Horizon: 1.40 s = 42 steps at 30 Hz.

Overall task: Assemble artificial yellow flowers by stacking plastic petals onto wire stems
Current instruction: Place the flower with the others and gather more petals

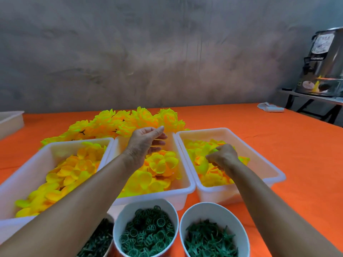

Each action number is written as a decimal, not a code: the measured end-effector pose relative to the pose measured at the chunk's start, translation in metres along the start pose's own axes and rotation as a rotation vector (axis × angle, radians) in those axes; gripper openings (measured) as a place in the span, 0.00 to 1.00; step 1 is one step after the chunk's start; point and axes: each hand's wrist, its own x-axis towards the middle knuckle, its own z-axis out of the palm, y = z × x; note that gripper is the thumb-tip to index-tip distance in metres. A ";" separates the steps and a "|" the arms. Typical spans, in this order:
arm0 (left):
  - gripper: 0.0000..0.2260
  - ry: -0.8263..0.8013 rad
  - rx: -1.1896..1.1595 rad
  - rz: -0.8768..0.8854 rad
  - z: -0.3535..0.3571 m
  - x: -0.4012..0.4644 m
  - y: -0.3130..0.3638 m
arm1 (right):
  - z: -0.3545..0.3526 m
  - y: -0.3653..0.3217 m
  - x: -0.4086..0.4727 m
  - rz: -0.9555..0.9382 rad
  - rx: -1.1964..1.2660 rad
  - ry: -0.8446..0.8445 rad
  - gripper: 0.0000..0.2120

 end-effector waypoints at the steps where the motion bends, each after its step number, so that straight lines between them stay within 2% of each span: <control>1: 0.11 0.000 0.010 -0.007 -0.002 -0.005 0.000 | -0.002 0.001 -0.001 -0.001 0.060 0.058 0.05; 2: 0.11 -0.001 0.020 -0.010 -0.003 -0.009 -0.001 | -0.005 0.000 -0.002 -0.001 0.118 0.108 0.02; 4: 0.11 -0.002 0.038 -0.012 -0.002 -0.013 -0.003 | -0.010 -0.001 -0.002 -0.007 0.199 0.135 0.07; 7: 0.10 -0.013 0.048 -0.022 0.005 -0.013 -0.006 | -0.011 -0.007 -0.008 -0.029 0.163 -0.083 0.05; 9: 0.10 -0.027 0.056 -0.028 0.013 -0.010 -0.009 | -0.016 -0.009 -0.007 -0.042 0.101 -0.202 0.10; 11: 0.10 -0.045 0.063 -0.023 0.022 -0.005 -0.013 | -0.027 -0.010 0.004 -0.076 0.126 -0.136 0.15; 14: 0.10 -0.083 0.062 -0.018 0.035 0.003 -0.017 | -0.054 -0.004 0.024 -0.049 0.164 0.033 0.12; 17: 0.10 -0.107 0.061 -0.016 0.047 0.012 -0.021 | -0.069 0.012 0.037 -0.017 -0.051 0.082 0.10; 20: 0.09 -0.112 0.053 -0.028 0.056 0.018 -0.026 | -0.065 0.024 0.040 -0.043 -0.252 0.035 0.10; 23: 0.08 -0.125 0.057 -0.032 0.062 0.023 -0.029 | -0.054 0.026 0.041 -0.073 -0.406 -0.042 0.14; 25: 0.08 -0.137 0.074 -0.021 0.066 0.026 -0.031 | -0.048 0.024 0.041 -0.051 -0.601 -0.089 0.18; 27: 0.07 -0.141 0.088 -0.008 0.069 0.029 -0.033 | -0.044 0.023 0.042 -0.014 -0.679 -0.110 0.22; 31: 0.08 -0.161 0.109 0.006 0.074 0.032 -0.044 | -0.043 0.026 0.045 0.037 -0.602 -0.120 0.27; 35: 0.08 -0.129 0.095 0.049 0.077 0.032 -0.056 | -0.045 0.029 0.042 -0.032 -0.474 -0.076 0.29; 38: 0.09 -0.079 0.068 0.080 0.075 0.033 -0.060 | -0.044 0.028 0.039 -0.075 -0.268 -0.080 0.21; 42: 0.11 -0.061 0.104 0.143 0.074 0.031 -0.065 | -0.046 0.022 0.032 -0.172 0.100 0.073 0.10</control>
